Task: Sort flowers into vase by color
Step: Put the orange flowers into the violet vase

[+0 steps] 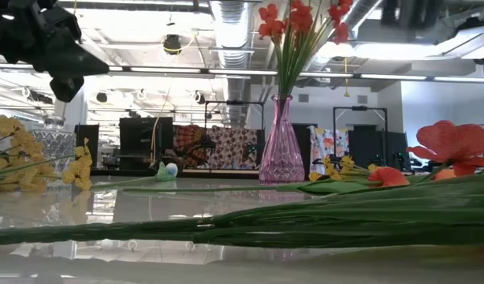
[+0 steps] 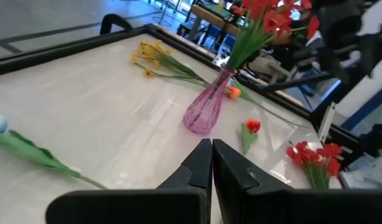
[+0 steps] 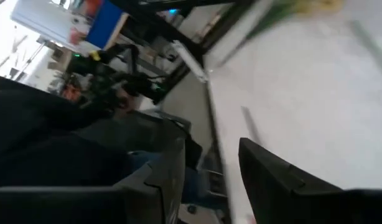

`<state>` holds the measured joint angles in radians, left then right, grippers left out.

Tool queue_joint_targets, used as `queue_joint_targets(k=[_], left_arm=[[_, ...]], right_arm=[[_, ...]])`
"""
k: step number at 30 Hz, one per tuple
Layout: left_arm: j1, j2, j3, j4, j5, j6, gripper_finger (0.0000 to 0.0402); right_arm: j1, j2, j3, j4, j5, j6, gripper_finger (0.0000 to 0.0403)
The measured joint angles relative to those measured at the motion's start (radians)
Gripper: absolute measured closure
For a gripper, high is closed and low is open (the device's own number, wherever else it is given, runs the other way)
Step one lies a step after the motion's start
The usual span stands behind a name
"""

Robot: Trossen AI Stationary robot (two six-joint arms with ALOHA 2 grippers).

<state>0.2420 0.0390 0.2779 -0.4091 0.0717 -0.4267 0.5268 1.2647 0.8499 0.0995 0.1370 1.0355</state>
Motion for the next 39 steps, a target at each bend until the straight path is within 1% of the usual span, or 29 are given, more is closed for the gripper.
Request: queue_joint_targets(k=[2,5,10,12,17,23,26,28,31,39], left_arm=[[0.000,0.000,0.000,0.000,0.008,0.000,0.0401],[0.000,0.000,0.000,0.002,0.034,0.004,0.0401],[0.000,0.000,0.000,0.004,0.082,0.003,0.0401],[0.000,0.000,0.000,0.004,0.098,-0.001,0.0401],[0.000,0.000,0.000,0.000,0.111,-0.035,0.0401],[0.000,0.000,0.000,-0.004,0.157,-0.037,0.0401],[0.000,0.000,0.000,-0.007,0.159,-0.038,0.0401],[0.000,0.000,0.000,-0.013,0.159,-0.039,0.0401],[0.000,0.000,0.000,-0.024,0.159,-0.047,0.0401],[0.000,0.000,0.000,-0.027,0.159,-0.056,0.0401]], right_arm=[[0.028,0.093,0.099,-0.025,0.012,0.005,0.0236],[0.048,0.229,0.251,-0.129,0.015,0.004,0.0242],[0.055,0.425,0.461,-0.281,-0.037,-0.073,0.0240],[0.049,0.494,0.524,-0.322,-0.041,-0.105,0.0235],[0.046,0.672,0.647,-0.327,-0.063,-0.204,0.0214],[0.047,0.853,0.742,-0.329,-0.088,-0.351,0.0185],[0.042,0.912,0.764,-0.338,-0.088,-0.352,0.0181],[0.038,0.945,0.776,-0.379,-0.087,-0.309,0.0182],[0.032,0.965,0.781,-0.427,-0.085,-0.279,0.0191],[0.023,0.960,0.782,-0.473,-0.078,-0.334,0.0218]])
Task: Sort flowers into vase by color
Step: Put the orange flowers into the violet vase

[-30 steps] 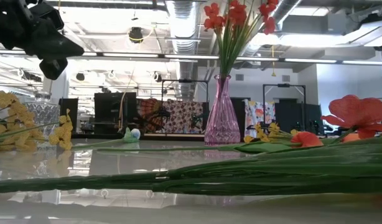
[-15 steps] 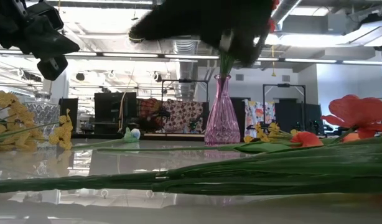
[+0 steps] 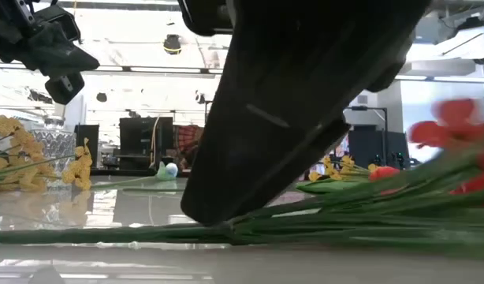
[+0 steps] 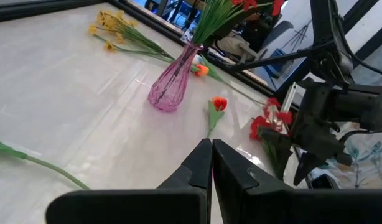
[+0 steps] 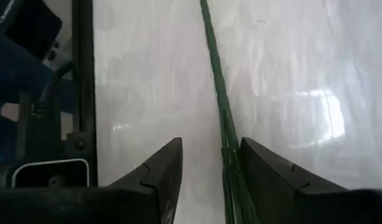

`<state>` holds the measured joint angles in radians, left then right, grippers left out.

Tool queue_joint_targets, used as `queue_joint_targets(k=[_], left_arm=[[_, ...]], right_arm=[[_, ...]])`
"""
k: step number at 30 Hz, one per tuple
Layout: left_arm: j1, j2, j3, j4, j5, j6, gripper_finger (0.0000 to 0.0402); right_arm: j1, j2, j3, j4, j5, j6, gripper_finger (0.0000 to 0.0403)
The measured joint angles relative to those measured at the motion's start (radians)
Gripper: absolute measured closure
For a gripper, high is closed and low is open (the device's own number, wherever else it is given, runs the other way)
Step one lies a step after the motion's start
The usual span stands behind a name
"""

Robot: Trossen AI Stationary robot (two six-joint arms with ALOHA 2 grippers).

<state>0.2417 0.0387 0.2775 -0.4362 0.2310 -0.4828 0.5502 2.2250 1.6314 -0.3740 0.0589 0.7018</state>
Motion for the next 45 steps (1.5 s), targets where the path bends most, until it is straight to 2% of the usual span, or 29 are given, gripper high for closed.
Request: queue_joint_targets(k=[5,13,16,20,23,33,40,45], left_arm=[[0.000,0.000,0.000,0.000,-0.005,0.000,0.0401],[0.000,0.000,0.000,0.000,-0.035,0.002,0.0401],[0.000,0.000,0.000,0.000,-0.035,0.001,0.0401],[0.000,0.000,0.000,0.000,-0.035,-0.005,0.0401],[0.000,0.000,0.000,0.000,-0.035,-0.009,0.0401],[0.000,0.000,0.000,0.000,-0.036,-0.011,0.0401],[0.000,0.000,0.000,-0.002,-0.036,-0.011,0.0401],[0.000,0.000,0.000,-0.002,-0.039,-0.011,0.0401]], right_arm=[[0.002,0.000,0.000,-0.060,-0.004,-0.003,0.0233],[0.039,0.005,0.006,-0.263,0.019,-0.055,0.0258],[0.050,0.005,0.006,-0.292,0.022,-0.060,0.0293],[0.056,-0.009,0.002,-0.304,0.007,-0.055,0.0369],[0.054,-0.048,-0.004,-0.360,0.002,-0.077,0.0375],[0.004,-0.296,-0.006,-0.669,0.067,-0.078,0.0374],[-0.012,-0.509,-0.003,-0.677,0.071,-0.105,0.0373],[-0.052,-0.640,-0.003,-0.607,0.101,-0.111,0.0370]])
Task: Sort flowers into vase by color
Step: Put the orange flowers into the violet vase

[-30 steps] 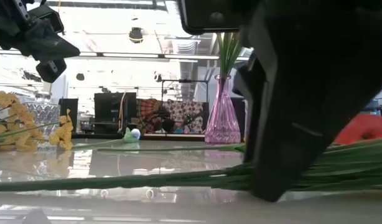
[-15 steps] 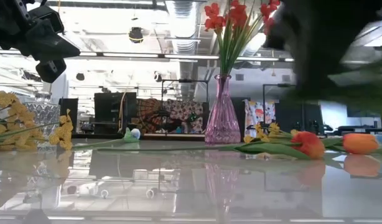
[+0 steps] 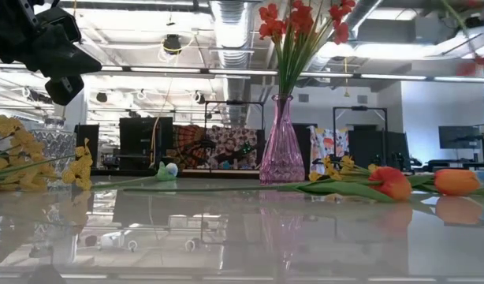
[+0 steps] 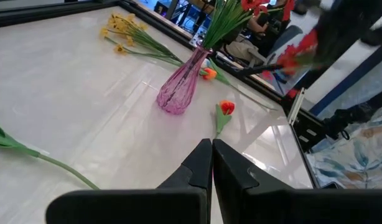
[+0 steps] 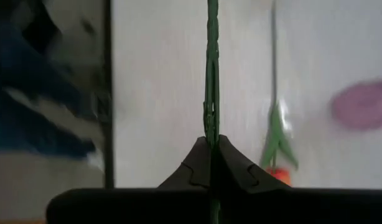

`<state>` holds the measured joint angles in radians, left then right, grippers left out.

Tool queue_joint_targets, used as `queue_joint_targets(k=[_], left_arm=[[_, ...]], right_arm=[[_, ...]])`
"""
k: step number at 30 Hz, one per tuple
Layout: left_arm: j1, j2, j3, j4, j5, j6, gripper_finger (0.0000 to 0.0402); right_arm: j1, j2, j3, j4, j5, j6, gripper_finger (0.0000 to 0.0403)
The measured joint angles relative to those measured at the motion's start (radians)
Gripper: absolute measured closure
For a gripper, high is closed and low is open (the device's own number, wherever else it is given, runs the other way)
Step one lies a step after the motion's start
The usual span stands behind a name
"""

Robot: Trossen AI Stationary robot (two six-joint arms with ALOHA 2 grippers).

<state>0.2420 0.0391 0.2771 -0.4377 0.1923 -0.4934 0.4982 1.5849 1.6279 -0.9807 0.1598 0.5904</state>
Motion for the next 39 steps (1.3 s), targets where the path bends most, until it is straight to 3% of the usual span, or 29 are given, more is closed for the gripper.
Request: queue_joint_targets(k=[4,10,19,26,33,39], left_arm=[[0.000,0.000,0.000,0.000,-0.002,0.008,0.0401],[0.000,0.000,0.000,0.000,-0.028,0.011,0.0401],[0.000,0.000,0.000,0.000,-0.125,0.006,0.0401],[0.000,0.000,0.000,0.001,-0.280,-0.090,0.0401],[0.000,0.000,0.000,0.002,-0.420,-0.165,0.0401],[0.000,0.000,0.000,0.002,-0.494,-0.212,0.0401]], right_arm=[[-0.033,-0.093,0.000,0.143,0.084,-0.096,0.0374],[-0.070,-0.239,0.002,0.450,0.233,-0.453,0.0372],[-0.164,-0.399,0.003,0.815,0.238,-1.118,0.0371],[-0.387,-0.441,0.003,0.741,0.240,-1.504,0.0373],[-0.703,-0.409,0.003,0.537,0.245,-1.728,0.0374],[-0.887,-0.299,0.003,0.283,0.219,-1.834,0.0374]])
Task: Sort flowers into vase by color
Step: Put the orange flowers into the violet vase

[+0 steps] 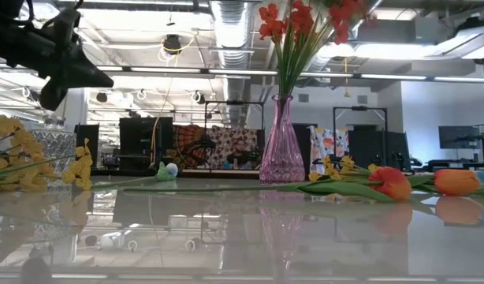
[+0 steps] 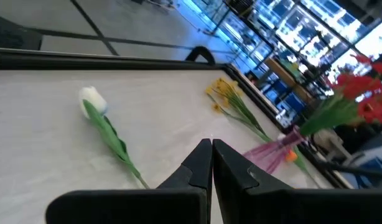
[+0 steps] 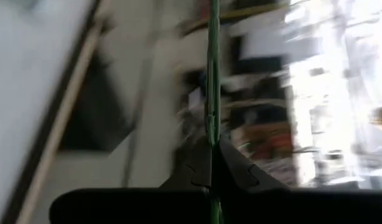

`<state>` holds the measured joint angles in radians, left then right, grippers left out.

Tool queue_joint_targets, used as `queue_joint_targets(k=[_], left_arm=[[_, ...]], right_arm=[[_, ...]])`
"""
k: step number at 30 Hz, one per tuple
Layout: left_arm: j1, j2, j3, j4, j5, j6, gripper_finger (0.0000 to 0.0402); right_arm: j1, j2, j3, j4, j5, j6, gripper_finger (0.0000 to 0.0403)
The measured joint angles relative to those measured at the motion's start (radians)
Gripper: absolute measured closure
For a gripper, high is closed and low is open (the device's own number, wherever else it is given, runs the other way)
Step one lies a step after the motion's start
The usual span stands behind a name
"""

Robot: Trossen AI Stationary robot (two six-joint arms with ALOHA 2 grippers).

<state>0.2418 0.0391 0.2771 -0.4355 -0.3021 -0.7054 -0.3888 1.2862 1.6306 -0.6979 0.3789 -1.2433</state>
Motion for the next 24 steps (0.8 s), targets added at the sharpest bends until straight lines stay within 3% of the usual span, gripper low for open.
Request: queue_joint_targets(k=[5,10,15,18,21,24], left_arm=[[0.000,0.000,0.000,0.000,-0.022,-0.042,0.0401],[0.000,0.000,0.000,0.000,-0.010,-0.057,0.0401],[0.000,0.000,0.000,0.000,0.031,-0.064,0.0401],[0.000,0.000,0.000,-0.001,0.053,-0.064,0.0401],[0.000,0.000,0.000,-0.001,0.065,-0.064,0.0401],[0.000,0.000,0.000,-0.002,0.080,-0.060,0.0401]], right_arm=[[-0.119,0.161,-0.001,-0.246,-0.168,0.089,0.0374],[-0.154,0.349,-0.001,-0.381,-0.346,0.110,0.0374],[-0.179,0.497,-0.002,-0.474,-0.425,0.129,0.0374],[-0.190,0.561,-0.002,-0.522,-0.450,0.218,0.0371],[-0.191,0.616,-0.002,-0.521,-0.439,0.404,0.0340],[-0.199,0.645,-0.001,-0.568,-0.438,0.489,0.0295]])
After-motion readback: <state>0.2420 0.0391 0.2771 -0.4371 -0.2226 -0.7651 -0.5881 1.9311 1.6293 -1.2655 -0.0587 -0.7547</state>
